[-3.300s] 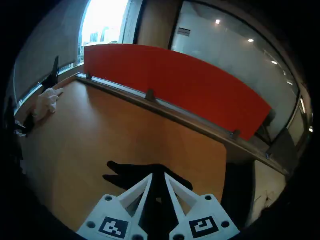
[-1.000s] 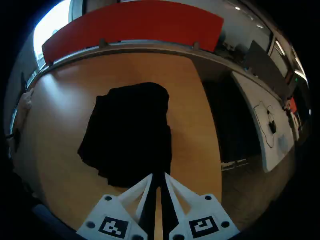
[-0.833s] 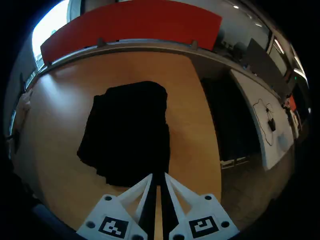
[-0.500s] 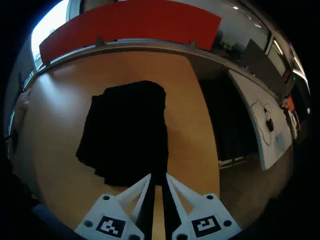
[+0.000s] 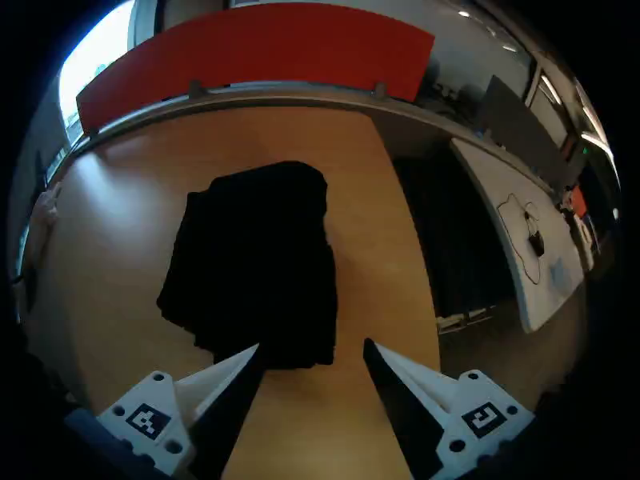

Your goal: Fold towel

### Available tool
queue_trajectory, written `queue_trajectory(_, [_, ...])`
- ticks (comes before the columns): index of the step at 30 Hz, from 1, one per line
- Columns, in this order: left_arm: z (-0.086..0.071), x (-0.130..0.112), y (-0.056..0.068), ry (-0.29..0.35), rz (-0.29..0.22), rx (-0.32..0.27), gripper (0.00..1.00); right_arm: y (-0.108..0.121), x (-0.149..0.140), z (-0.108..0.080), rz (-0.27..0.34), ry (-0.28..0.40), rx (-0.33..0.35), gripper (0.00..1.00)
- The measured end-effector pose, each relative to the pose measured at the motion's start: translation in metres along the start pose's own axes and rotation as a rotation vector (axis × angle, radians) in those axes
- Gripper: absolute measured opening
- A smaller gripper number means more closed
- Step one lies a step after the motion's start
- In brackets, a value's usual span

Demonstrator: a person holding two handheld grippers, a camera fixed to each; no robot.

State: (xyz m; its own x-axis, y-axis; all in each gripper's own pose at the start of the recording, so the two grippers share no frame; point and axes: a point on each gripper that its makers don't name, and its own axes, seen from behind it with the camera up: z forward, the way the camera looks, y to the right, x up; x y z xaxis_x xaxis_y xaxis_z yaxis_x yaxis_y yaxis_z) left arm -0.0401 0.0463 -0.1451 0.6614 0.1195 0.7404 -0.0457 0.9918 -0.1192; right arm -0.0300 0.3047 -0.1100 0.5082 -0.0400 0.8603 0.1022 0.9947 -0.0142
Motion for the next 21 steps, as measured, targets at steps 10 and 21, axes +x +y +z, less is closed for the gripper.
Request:
queue_trajectory(10, [-0.001,0.003,-0.002,0.009,-0.003,-0.005,0.78,-0.009,0.006,-0.007,0.008,0.027,0.002,0.94])
queue_trajectory(21, [-0.002,0.003,-0.004,0.016,-0.015,-0.008,0.78,-0.044,0.035,-0.017,0.008,0.107,0.043,0.94])
